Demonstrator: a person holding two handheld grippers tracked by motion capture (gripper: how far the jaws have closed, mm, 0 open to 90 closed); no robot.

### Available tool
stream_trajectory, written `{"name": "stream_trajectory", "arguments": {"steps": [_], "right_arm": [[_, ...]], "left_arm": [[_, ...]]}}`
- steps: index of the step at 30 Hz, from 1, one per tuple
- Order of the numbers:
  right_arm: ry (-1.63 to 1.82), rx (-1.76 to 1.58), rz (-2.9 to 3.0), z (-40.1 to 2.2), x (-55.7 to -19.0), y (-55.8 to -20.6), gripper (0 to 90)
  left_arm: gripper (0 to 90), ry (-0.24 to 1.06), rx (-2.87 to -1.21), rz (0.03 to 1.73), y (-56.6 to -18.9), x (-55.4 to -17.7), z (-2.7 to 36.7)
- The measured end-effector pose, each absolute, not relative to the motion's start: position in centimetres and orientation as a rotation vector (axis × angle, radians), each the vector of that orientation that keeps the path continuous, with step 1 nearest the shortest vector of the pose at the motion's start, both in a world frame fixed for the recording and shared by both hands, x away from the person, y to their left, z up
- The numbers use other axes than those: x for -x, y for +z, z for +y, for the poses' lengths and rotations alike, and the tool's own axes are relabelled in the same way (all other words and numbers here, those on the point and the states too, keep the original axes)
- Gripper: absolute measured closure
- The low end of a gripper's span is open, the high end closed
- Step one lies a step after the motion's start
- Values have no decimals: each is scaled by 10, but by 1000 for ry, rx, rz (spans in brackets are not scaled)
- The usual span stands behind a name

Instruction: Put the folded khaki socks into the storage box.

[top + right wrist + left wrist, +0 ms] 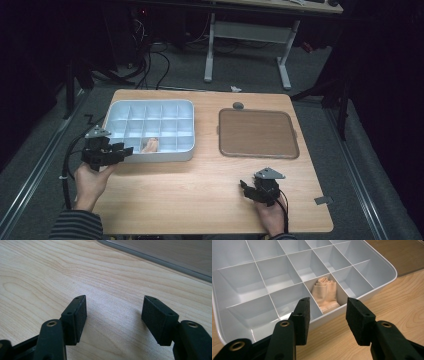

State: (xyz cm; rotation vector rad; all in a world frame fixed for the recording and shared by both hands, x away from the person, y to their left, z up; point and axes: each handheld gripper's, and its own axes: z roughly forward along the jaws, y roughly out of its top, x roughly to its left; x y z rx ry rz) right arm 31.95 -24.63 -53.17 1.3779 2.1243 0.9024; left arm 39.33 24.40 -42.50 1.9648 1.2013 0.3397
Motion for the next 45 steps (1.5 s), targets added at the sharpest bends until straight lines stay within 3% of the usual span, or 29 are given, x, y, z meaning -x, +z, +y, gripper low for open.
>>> {"name": "stream_trajectory", "arguments": {"steps": [45], "right_arm": [[902,-1378,2124,-246,-319,-532,367]], "left_arm": [[504,259,-1884,1204,-452,-365,245]]}}
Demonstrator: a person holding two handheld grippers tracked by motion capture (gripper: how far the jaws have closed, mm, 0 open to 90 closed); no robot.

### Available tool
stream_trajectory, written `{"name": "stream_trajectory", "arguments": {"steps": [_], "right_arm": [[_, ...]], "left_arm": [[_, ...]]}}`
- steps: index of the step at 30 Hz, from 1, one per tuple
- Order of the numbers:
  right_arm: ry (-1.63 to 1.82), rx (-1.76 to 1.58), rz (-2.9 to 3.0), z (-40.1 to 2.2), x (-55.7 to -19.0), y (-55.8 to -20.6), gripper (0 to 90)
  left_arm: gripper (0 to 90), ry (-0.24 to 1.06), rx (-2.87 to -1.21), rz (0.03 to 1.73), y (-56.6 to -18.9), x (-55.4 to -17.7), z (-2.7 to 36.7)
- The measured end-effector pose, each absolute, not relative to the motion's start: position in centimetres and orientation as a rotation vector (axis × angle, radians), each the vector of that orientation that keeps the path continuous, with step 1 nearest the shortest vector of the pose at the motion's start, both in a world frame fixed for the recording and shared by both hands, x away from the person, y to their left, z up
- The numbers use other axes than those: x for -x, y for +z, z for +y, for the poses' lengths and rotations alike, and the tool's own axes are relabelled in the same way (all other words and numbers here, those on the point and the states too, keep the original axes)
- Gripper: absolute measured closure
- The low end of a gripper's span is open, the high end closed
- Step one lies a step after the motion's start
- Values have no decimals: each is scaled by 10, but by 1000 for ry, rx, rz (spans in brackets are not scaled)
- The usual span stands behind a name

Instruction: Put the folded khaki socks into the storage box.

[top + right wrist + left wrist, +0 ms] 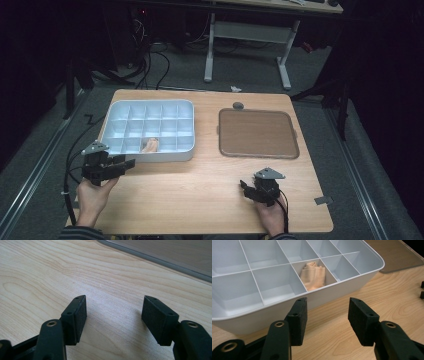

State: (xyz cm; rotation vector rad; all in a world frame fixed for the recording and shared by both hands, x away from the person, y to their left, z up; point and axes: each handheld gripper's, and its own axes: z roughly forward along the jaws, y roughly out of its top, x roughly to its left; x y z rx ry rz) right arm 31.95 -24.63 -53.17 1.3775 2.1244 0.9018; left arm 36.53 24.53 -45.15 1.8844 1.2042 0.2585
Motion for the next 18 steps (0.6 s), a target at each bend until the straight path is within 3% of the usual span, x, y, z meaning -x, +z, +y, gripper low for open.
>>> {"name": "stream_trajectory", "arguments": {"steps": [18], "right_arm": [[902,-1378,2124,-246,-319,-532,367]], "left_arm": [[493,215,-1866,1198,-462,-359,239]]}}
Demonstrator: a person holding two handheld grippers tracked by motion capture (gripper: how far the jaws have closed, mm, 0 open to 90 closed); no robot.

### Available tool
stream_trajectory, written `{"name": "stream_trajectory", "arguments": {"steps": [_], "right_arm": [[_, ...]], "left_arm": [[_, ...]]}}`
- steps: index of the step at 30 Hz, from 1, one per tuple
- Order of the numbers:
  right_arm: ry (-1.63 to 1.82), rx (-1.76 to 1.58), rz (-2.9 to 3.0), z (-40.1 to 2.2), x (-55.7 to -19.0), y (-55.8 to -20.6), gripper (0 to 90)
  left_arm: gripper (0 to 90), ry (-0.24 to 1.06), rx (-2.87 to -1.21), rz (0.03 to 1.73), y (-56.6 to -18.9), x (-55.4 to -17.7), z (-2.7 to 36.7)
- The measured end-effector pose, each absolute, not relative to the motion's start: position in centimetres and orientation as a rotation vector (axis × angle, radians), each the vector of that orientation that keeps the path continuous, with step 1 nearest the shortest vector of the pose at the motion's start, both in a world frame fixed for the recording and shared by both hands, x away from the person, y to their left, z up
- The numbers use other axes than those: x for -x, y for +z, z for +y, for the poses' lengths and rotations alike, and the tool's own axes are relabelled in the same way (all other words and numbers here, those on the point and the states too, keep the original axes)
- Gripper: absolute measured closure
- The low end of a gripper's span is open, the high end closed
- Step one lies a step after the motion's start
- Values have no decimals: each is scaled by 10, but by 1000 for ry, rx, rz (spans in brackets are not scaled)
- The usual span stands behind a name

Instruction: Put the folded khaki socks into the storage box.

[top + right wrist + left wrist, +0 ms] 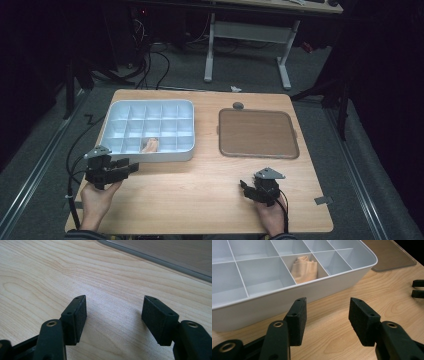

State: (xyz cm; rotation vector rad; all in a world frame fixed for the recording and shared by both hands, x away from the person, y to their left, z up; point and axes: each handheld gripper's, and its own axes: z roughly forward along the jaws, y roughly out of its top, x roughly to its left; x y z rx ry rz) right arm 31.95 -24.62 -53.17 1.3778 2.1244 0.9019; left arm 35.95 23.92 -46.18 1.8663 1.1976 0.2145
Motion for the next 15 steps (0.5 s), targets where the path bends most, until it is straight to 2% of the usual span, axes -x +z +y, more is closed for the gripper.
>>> {"name": "stream_trajectory", "arguments": {"steps": [15], "right_arm": [[902,-1378,2124,-246,-319,-532,367]], "left_arm": [[488,188,-1868,1205,-475,-356,232]]}}
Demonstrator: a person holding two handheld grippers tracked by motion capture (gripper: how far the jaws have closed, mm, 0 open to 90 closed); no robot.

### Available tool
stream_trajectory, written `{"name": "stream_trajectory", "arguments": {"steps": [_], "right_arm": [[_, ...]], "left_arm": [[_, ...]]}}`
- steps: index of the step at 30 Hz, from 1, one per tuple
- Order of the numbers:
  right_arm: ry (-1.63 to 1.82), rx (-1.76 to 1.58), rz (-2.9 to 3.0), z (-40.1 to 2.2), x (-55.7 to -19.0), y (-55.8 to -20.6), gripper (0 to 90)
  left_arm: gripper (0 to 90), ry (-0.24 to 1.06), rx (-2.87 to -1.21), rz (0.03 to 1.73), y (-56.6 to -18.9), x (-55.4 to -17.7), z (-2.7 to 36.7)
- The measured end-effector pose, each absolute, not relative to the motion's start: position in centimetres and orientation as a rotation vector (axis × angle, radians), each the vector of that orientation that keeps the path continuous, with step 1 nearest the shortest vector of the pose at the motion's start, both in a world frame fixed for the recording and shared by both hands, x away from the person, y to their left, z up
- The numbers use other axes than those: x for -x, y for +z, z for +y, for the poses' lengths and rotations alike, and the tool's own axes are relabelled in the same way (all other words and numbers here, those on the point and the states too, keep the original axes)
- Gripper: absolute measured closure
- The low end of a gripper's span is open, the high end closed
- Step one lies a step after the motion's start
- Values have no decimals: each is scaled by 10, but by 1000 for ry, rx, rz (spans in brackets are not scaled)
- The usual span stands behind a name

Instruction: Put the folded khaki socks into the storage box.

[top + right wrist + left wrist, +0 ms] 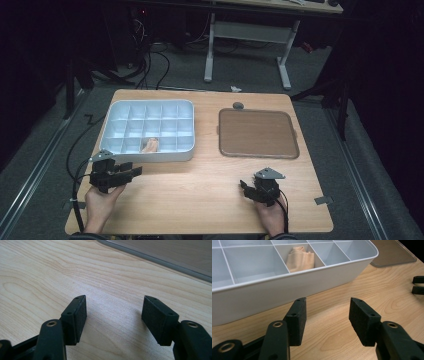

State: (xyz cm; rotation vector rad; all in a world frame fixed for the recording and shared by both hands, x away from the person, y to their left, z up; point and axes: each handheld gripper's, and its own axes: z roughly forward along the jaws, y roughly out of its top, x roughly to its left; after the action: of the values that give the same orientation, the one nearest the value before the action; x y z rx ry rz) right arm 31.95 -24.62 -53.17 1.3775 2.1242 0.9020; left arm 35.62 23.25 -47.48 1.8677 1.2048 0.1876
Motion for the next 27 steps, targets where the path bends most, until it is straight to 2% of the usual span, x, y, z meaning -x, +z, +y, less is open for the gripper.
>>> {"name": "stream_trajectory", "arguments": {"steps": [27], "right_arm": [[902,-1378,2124,-246,-319,-532,367]], "left_arm": [[471,158,-1877,1219,-496,-354,222]]}}
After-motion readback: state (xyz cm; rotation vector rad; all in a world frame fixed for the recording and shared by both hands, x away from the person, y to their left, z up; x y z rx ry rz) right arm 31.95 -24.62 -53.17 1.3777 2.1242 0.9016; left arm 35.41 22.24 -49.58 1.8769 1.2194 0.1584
